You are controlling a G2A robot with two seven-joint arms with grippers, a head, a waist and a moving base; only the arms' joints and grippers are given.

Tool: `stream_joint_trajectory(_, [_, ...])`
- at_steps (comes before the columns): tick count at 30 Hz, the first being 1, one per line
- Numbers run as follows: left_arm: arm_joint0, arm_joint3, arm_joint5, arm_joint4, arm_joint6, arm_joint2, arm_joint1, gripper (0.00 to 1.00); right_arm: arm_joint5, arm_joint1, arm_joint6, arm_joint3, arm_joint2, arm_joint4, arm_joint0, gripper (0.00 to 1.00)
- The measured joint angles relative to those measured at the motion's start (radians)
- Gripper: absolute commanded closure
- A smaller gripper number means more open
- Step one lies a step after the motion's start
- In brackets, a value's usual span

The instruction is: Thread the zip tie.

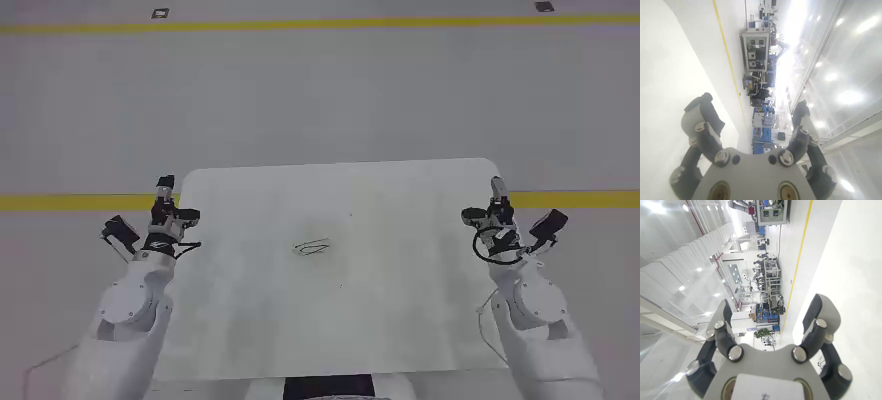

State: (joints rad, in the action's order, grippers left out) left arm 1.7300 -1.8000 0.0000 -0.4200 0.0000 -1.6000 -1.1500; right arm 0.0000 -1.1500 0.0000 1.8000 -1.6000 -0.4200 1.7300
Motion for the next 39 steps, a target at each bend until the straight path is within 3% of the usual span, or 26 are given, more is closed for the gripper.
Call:
stream_joint_trajectory(5, [0.000, 0.000, 0.000, 0.000, 0.000, 0.000, 0.000, 0.00, -0.014, 0.001, 0.047, 0.017, 0.035, 0.066, -0.038, 0.00])
stream_joint_trajectory(12, [0.000, 0.000, 0.000, 0.000, 0.000, 0.000, 0.000, 0.00, -0.076, -0.006, 0.140, -0.004, 0.167, 0.275, -0.151, 0.00])
stream_joint_trajectory(15, [0.000, 0.000, 0.000, 0.000, 0.000, 0.000, 0.000, 0.00, -0.093, -0.013, 0.149, -0.008, 0.223, 0.315, -0.173, 0.00])
stream_joint_trajectory(30, [0.000, 0.000, 0.000, 0.000, 0.000, 0.000, 0.000, 0.00, -0.103, -0.015, 0.155, 0.003, 0.239, 0.321, -0.184, 0.00])
stream_joint_trajectory(34, [0.000, 0.000, 0.000, 0.000, 0.000, 0.000, 0.000, 0.00, -0.125, -0.017, 0.243, 0.003, 0.289, 0.408, -0.263, 0.00])
stream_joint_trajectory(39, [0.000, 0.000, 0.000, 0.000, 0.000, 0.000, 0.000, 0.00, -0.149, -0.023, 0.367, -0.049, 0.374, 0.534, -0.401, 0.00])
